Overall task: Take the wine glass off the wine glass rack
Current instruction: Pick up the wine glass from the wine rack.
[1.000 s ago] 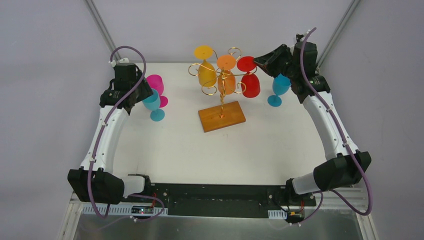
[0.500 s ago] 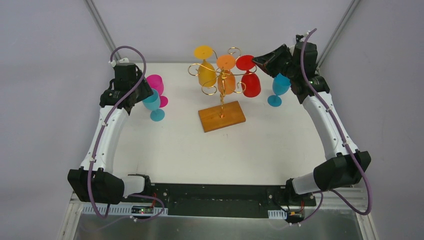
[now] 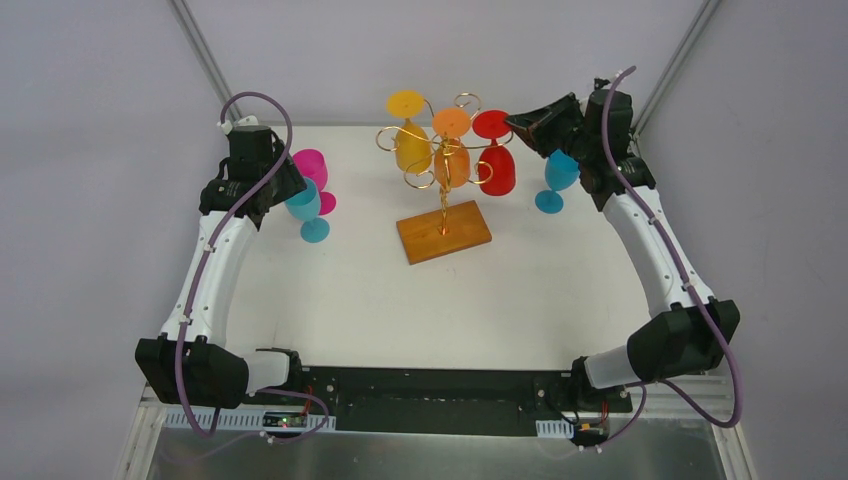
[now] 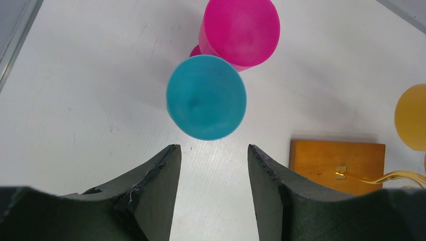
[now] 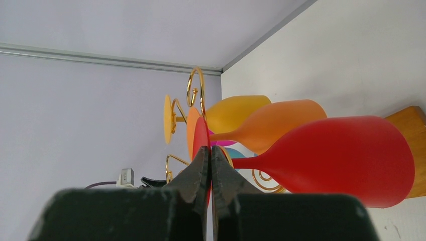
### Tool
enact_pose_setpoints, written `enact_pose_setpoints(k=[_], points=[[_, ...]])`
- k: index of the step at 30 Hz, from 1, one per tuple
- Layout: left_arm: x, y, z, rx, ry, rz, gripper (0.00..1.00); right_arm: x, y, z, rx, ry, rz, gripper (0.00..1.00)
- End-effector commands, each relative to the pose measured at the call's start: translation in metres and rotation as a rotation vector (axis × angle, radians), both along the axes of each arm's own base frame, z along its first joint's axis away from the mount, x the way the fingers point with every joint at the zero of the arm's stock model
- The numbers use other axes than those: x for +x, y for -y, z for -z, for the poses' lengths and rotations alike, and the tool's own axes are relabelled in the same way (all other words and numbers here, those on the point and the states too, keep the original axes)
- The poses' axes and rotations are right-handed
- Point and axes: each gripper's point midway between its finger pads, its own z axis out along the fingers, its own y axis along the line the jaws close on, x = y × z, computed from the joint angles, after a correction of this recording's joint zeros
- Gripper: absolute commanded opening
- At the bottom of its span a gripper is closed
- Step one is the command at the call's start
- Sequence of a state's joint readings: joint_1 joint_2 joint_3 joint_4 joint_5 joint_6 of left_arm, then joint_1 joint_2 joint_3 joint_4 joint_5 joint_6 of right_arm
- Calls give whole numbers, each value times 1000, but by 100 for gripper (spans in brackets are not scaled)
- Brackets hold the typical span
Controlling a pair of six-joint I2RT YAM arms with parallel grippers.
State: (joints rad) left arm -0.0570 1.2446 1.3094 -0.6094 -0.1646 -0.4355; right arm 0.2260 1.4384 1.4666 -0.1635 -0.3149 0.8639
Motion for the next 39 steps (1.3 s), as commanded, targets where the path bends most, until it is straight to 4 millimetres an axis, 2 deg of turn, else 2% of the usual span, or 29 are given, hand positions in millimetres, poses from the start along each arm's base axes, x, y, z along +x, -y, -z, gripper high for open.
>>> enact_pose_setpoints(k=[1,13,25,32,39], points=[[1,-4,-6,-2,27,-17,53,-9,6,-32,61,76,29,0],[2,-4,-3,-1,20,-18,53,-18,21,-33,66,83,72,0],[2,-4,-2,0,17,-18,53,-26,28,-34,70,92,82,0],[2,-4,-1,0,13,-18,53,-32,24,-33,83,92,54,0],[3,-4,0,-2,10,-16,53,-32,15,-42,116,102,17,0]])
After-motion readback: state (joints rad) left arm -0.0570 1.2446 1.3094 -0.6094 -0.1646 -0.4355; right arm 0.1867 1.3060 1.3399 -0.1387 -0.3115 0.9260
